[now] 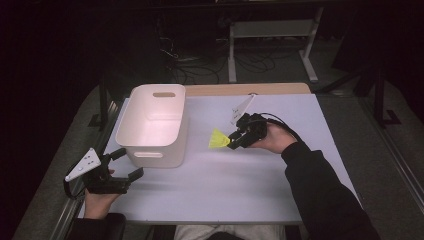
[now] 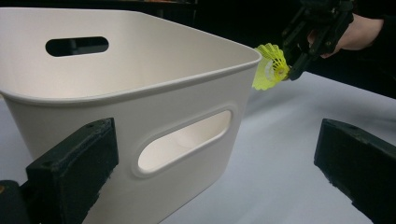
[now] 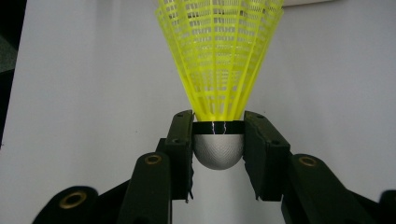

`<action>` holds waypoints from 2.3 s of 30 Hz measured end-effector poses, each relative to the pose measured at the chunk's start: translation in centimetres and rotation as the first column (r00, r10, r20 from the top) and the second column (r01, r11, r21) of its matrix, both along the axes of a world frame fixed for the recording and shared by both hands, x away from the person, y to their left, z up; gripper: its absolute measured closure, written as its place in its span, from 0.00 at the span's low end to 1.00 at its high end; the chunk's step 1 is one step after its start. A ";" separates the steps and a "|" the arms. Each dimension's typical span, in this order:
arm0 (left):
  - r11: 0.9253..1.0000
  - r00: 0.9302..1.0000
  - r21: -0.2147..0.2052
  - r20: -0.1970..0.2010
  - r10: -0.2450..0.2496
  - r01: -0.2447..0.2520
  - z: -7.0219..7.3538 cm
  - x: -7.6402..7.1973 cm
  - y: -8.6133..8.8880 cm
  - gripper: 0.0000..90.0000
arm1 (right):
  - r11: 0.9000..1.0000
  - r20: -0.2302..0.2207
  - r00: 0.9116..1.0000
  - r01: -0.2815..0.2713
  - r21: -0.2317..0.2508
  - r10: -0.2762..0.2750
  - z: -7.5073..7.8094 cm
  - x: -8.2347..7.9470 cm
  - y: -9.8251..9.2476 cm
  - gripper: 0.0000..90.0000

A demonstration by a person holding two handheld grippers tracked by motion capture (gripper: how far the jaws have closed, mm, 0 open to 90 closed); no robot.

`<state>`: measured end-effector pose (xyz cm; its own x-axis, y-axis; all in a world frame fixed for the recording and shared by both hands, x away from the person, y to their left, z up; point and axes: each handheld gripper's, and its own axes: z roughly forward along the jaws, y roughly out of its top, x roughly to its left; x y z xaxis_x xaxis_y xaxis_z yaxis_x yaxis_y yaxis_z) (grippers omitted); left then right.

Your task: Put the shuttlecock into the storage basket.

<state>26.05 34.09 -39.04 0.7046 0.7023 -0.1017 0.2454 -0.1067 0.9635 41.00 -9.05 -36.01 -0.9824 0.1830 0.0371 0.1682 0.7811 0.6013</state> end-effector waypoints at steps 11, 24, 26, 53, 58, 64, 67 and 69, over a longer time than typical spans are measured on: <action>1.000 1.000 0.000 0.000 0.000 0.000 0.0 0.0 0.0 0.00 | 1.000 0.019 1.000 -0.004 -0.003 0.004 1.2 0.0 0.2 0.70; 1.000 1.000 -0.002 0.001 0.001 -0.001 0.0 0.0 0.0 0.00 | 1.000 0.043 0.999 -0.008 -0.009 0.008 2.5 0.1 0.6 0.70; 1.000 1.000 -0.002 0.000 0.001 -0.001 0.0 0.0 0.0 0.00 | 1.000 0.045 0.999 -0.011 -0.008 0.011 2.7 0.1 0.6 0.70; 1.000 1.000 -0.002 0.001 0.002 -0.002 0.0 0.0 0.0 0.00 | 0.999 0.091 0.995 -0.035 -0.001 0.035 5.5 0.3 2.3 0.70; 1.000 1.000 -0.001 0.002 0.001 -0.001 0.0 0.0 0.0 0.00 | 0.999 0.094 0.995 -0.035 0.001 0.035 5.8 0.3 2.5 0.70; 1.000 1.000 -0.002 0.001 0.001 -0.001 0.0 0.0 0.0 0.00 | 0.999 0.100 0.994 -0.037 0.005 0.036 6.3 0.4 2.6 0.70; 1.000 1.000 -0.002 0.002 0.002 -0.002 0.0 0.0 0.0 0.00 | 0.999 0.103 0.994 -0.036 0.009 0.035 6.5 0.5 2.7 0.70; 1.000 1.000 -0.002 0.002 0.001 -0.001 0.0 0.0 0.0 0.00 | 0.999 0.104 0.994 -0.035 0.011 0.034 6.6 0.6 2.7 0.70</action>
<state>26.02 34.11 -39.02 0.7041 0.7028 -0.1016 0.2434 -0.1045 0.9643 41.56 -6.31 -29.38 -0.9868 0.1491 -0.0633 0.0775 0.7778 0.6238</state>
